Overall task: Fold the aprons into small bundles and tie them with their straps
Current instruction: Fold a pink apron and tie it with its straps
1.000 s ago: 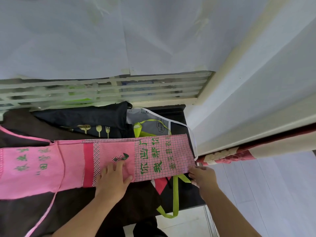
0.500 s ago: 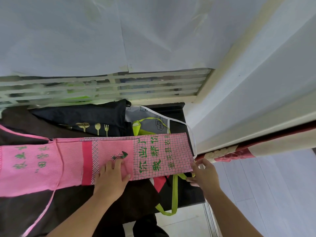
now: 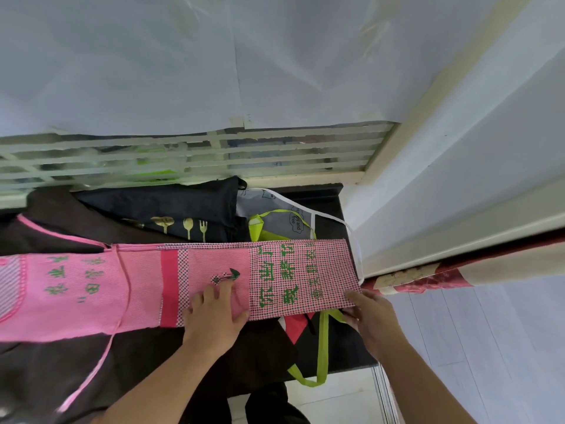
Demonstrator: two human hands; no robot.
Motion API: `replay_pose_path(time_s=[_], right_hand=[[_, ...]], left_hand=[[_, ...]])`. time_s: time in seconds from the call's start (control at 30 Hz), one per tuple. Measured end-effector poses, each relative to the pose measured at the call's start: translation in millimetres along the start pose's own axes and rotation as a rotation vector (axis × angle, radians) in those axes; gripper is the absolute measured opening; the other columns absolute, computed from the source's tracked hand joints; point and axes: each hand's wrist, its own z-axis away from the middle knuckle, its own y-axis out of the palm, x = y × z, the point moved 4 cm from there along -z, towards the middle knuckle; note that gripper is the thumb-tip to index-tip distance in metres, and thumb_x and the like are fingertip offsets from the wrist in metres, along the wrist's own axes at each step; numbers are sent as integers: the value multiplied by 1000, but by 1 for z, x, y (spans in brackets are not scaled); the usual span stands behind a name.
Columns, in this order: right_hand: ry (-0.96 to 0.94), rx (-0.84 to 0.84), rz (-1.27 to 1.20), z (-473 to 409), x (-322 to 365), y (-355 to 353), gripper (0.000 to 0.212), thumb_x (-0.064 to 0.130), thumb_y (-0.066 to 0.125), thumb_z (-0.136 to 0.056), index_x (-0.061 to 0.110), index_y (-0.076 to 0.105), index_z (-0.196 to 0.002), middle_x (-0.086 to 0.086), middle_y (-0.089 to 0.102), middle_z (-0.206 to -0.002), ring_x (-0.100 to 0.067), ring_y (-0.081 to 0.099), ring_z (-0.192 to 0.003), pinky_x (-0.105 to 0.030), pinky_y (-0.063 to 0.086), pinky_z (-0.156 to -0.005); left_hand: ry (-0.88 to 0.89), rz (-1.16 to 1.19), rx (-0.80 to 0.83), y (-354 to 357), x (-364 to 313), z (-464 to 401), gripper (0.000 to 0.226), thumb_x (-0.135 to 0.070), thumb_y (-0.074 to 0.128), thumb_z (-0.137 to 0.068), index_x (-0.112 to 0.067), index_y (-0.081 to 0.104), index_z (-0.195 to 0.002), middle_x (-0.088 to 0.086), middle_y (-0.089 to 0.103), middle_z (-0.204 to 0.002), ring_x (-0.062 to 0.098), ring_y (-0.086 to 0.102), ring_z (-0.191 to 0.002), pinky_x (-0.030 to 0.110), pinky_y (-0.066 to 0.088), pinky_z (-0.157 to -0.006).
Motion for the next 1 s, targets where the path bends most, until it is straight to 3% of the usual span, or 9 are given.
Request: replay_pose_path(time_s=[0.23,0.3,0.37,0.43,0.57,0.7,0.8,0.87,1.0], right_hand=[[-95,61,116,33,28,16,38,-15,57,-87,2,69,-119,-17,52,-78,-23,45,-61,-34,40,-60],[-186,71,120,53,42,33,45,-14,58,-88,10,69,-124,-15,66,-88,-28,60,-72,-35,49,-66],[-333,58,200,81,56,58,46,-8,64,-91,22,71,-124,0,76,-98,-27,72,-93,-37,59,-78],[-538,113,355,118,70,95,46,0,70,-93,33,71,-125,13,77,-104,-13,73,-99,-28,61,-82],[-776,458,689,181,54,195,54,-1,63,-92,38,65,-129,23,72,-109,0,69,-102,-16,56,-83],[-1136,572,1092,203,-2,273,36,20,58,-87,30,55,-121,13,61,-111,-6,56,-101,-29,51,-90],[-1215,452,1313,198,-39,296,58,27,60,-89,25,42,-144,7,51,-138,-14,47,-125,-35,41,-116],[-1201,271,1369,187,-52,297,68,24,68,-82,19,42,-145,0,49,-134,-23,50,-121,-42,47,-110],[-1046,-47,1407,154,-59,286,81,17,79,-61,14,50,-137,-8,48,-116,-31,50,-101,-45,53,-87]], left_hand=[[1,98,139,-11,5,-5,107,-70,68,-81,-55,-6,-156,4,36,-161,35,37,-146,59,45,-110],[-29,370,227,-25,10,-8,104,-51,76,-79,-57,6,-156,0,41,-159,27,48,-138,49,51,-105],[-50,694,289,-49,6,-5,74,-30,72,-91,-47,36,-153,-3,49,-152,13,60,-116,31,55,-93],[-143,928,346,-74,2,6,40,-39,66,-100,-34,61,-140,-2,63,-139,16,66,-110,33,57,-93],[-34,1501,572,-123,11,43,65,-65,57,-95,-11,68,-131,22,72,-124,43,68,-117,52,59,-95],[-74,1426,307,-156,68,59,28,-37,62,-103,-15,75,-117,8,79,-112,27,75,-108,57,54,-104],[-208,1250,34,-165,121,57,22,-21,56,-106,-25,76,-114,-5,79,-109,17,76,-98,46,59,-94],[-230,1111,-47,-168,150,57,25,-23,51,-108,-25,70,-124,-7,73,-120,14,70,-105,36,55,-92],[-134,919,-130,-176,192,58,37,-21,46,-109,-26,55,-145,-13,57,-144,14,53,-133,32,39,-112]])
